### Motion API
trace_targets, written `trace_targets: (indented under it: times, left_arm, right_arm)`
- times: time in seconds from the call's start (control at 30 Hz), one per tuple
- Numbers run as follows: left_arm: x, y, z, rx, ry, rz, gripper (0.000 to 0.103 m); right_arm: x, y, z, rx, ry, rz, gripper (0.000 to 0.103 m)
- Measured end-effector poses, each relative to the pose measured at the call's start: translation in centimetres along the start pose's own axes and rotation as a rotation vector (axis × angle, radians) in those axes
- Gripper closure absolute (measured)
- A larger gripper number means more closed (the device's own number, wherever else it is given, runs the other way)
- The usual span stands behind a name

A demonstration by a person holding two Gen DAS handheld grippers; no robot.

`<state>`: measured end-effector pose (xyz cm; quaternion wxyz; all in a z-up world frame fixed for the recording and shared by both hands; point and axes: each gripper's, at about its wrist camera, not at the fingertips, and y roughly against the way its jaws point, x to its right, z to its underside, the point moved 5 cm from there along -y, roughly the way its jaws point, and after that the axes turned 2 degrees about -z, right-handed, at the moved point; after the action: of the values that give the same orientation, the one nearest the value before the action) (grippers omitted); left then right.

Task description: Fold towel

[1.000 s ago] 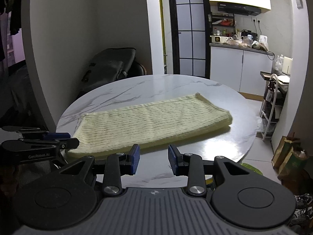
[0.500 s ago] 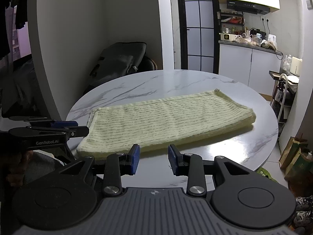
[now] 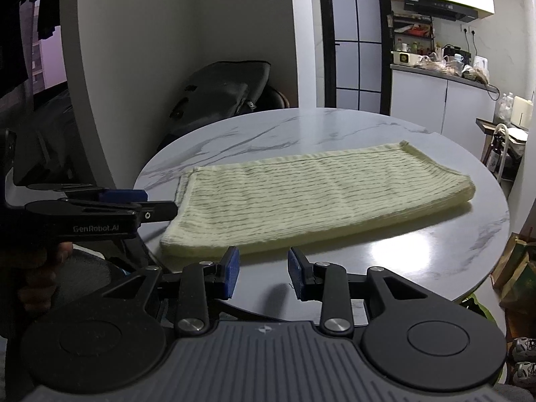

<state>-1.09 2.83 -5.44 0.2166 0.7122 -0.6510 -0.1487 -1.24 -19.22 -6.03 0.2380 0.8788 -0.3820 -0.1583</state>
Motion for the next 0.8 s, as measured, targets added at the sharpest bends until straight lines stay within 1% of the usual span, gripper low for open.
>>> trace_targets:
  times: [0.07,0.17,0.23,0.4,0.53,0.8]
  left_arm:
    - [-0.2,0.0,0.0,0.002,0.006,0.007,0.042]
    - [-0.2,0.0,0.0,0.008,0.001,0.011,0.036]
    - [-0.2,0.0,-0.1,0.012,-0.004,0.017,0.03]
    - [-0.5,0.3,-0.4,0.031,0.001,0.017,0.03]
    - [-1.2,0.4,-0.4,0.03,0.021,0.0,0.03]
    - [-1.7,0.3,-0.4,0.021,0.024,0.01,0.03]
  right_arm:
    - [-0.4,-0.1,0.1,0.004,0.005,0.002,0.067]
    - [-1.0,-0.2,0.1,0.004,0.008,-0.013,0.067]
    - [-1.7,-0.2,0.0,0.008,0.03,-0.021,0.067]
    - [-3.0,0.0,-0.4,0.025,0.059,-0.058,0.067]
    - [-4.0,-0.1,-0.7,0.032,0.075,-0.09,0.067]
    - [-5.2,-1.0,-1.1,0.031,0.072,-0.131,0.067]
